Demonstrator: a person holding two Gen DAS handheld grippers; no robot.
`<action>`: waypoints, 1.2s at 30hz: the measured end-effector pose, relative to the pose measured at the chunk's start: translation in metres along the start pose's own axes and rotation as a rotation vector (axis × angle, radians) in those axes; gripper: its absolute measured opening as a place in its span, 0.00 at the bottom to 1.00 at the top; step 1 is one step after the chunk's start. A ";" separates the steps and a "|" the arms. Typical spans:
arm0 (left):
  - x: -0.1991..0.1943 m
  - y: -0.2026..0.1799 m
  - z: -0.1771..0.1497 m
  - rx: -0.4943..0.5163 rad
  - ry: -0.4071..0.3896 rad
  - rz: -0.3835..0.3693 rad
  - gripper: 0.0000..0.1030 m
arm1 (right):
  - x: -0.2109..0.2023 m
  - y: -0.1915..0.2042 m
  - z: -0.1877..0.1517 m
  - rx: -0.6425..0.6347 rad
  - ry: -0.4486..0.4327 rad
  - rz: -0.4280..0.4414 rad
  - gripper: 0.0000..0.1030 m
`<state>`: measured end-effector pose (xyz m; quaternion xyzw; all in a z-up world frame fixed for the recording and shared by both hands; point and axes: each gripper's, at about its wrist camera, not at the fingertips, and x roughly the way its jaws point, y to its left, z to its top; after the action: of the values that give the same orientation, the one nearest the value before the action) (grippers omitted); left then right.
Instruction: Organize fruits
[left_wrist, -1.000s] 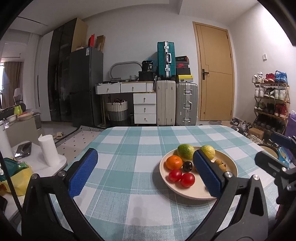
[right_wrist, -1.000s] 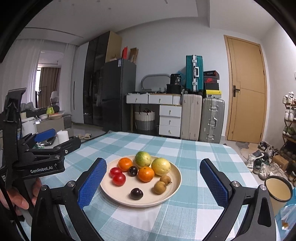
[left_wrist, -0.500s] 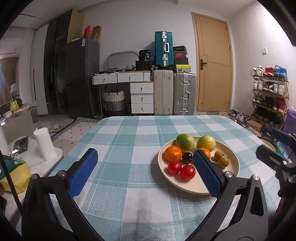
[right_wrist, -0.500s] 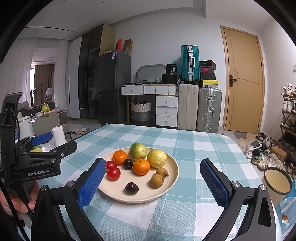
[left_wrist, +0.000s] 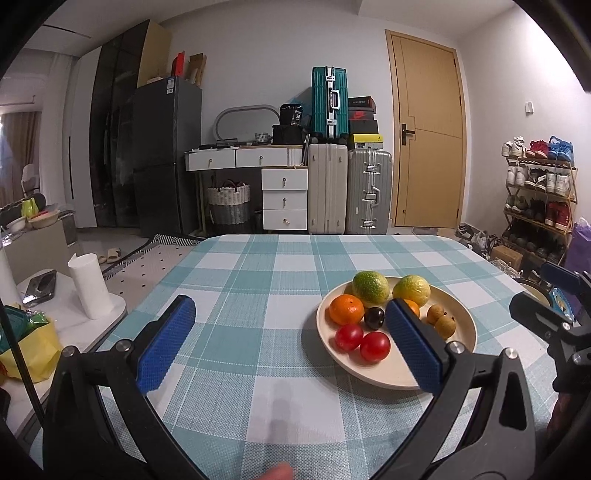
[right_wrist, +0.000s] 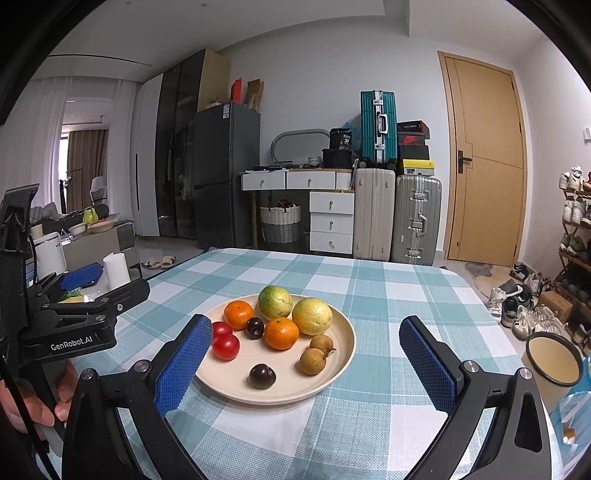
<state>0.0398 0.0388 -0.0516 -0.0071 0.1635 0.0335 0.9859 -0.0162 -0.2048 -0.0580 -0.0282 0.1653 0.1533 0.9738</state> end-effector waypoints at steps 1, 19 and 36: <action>0.000 0.000 0.000 0.000 0.001 0.000 1.00 | 0.000 0.000 0.000 0.000 -0.001 0.000 1.00; 0.000 0.001 -0.002 0.001 0.006 -0.002 1.00 | 0.000 -0.001 0.000 0.001 -0.001 -0.001 1.00; 0.001 0.001 -0.003 0.001 0.010 -0.003 1.00 | 0.000 -0.002 -0.001 0.001 0.003 0.000 1.00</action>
<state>0.0402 0.0394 -0.0545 -0.0071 0.1683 0.0317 0.9852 -0.0160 -0.2068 -0.0588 -0.0279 0.1667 0.1532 0.9736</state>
